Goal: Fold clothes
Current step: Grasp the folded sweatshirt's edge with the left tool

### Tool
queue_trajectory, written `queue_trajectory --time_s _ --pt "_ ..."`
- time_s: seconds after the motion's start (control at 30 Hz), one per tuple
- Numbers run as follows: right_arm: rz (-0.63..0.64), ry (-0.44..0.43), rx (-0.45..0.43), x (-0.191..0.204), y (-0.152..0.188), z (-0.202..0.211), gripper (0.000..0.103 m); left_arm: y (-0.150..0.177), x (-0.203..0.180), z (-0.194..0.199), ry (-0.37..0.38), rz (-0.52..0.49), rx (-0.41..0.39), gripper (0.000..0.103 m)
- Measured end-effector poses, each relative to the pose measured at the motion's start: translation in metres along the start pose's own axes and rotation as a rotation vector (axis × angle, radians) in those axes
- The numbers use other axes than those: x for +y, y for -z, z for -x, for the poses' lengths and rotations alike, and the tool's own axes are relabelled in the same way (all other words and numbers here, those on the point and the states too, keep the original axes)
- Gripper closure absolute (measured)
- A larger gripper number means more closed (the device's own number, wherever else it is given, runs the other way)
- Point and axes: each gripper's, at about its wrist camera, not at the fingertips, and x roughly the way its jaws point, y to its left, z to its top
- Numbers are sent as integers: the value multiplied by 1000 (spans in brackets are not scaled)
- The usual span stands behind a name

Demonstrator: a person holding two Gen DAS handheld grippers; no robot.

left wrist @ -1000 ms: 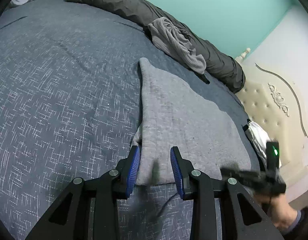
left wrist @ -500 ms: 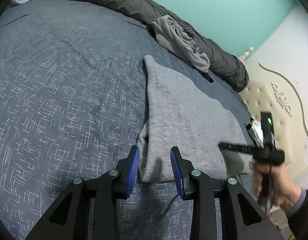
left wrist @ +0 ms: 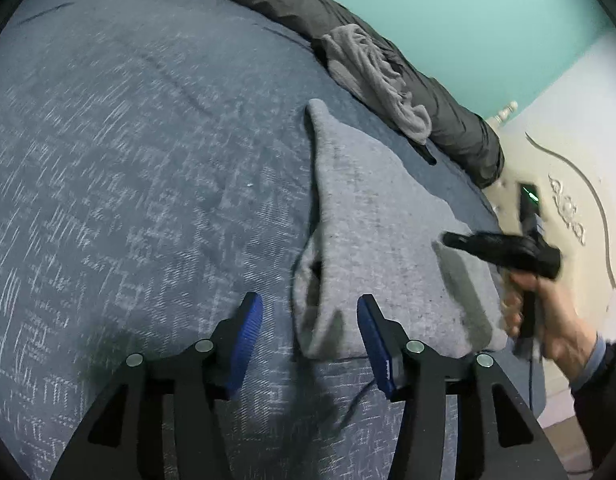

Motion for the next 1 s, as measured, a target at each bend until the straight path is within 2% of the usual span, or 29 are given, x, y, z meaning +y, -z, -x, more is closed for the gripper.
queue_trajectory --time_s 0.13,0.23,0.4,0.43,0.57,0.7,0.8,1.0 --pt "5 -49 -61 -19 26 28 100 7 7 7 22 43 4 49" --pt "-53 -86 -107 -40 52 43 99 16 6 9 49 72 22 48" --pt "-161 -137 -193 -73 102 78 99 25 -9 -4 94 119 56 46" --pt "-166 -135 -202 -67 99 72 99 26 -12 -6 103 128 63 46" --pt "-195 -151 -247 -81 132 94 99 28 -26 -16 118 135 72 46" --pt "-233 -155 -278 -91 149 100 98 29 -27 -28 136 208 72 46" --pt "-238 -143 -302 -100 159 103 97 30 -31 -34 124 222 55 46" --pt "-235 -195 -329 -113 170 96 96 23 -21 -43 106 284 16 46"
